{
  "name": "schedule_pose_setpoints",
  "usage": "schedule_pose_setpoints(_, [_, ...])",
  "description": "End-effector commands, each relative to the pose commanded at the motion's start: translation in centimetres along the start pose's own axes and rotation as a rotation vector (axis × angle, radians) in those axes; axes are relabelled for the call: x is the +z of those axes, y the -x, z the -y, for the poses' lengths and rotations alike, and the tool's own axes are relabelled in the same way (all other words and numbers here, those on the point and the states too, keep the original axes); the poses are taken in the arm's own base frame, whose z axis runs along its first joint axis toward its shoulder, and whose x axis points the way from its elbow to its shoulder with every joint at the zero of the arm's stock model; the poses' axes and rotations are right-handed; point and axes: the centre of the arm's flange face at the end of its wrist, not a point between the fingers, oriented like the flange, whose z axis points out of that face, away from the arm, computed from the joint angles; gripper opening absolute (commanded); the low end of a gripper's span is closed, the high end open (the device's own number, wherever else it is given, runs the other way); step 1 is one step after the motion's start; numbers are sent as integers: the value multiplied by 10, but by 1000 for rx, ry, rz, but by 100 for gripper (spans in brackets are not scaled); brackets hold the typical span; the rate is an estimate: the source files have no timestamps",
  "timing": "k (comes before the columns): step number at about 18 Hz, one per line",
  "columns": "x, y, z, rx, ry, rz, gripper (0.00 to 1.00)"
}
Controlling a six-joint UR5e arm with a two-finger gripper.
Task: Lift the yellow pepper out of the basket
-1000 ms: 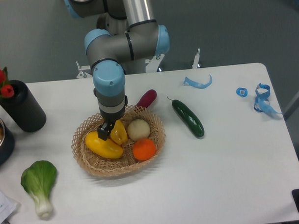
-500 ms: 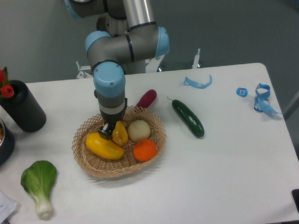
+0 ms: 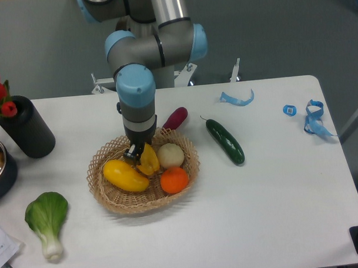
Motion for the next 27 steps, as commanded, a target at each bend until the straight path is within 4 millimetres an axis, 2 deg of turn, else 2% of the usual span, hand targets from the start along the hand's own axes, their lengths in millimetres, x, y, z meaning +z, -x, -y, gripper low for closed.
schedule_pose_setpoints(3, [-32, 2, -11, -195, 30, 61, 20])
schedule_pose_setpoints(6, [-51, 4, -29, -348, 36, 104, 20])
schedule_pose_setpoints(8, [-69, 10, -41, -516, 52, 140, 20])
schedule_pose_setpoints(10, [-87, 7, -71, -643, 74, 174, 19])
schedule_pose_setpoints(12, [-95, -4, -98, -705, 80, 165, 19])
schedule_pose_setpoints(15, [-97, -30, -142, -796, 89, 152, 19])
schedule_pose_setpoints(18, [-82, -42, -190, -864, 117, 70, 15])
schedule_pose_setpoints(19, [-80, -42, -203, -877, 137, 42, 15])
schedule_pose_setpoints(22, [-75, -28, -238, -932, 145, 47, 15])
schedule_pose_setpoints(25, [-61, -16, -256, -963, 137, 46, 15])
schedule_pose_setpoints(27, [-62, -16, -258, -964, 136, 50, 15])
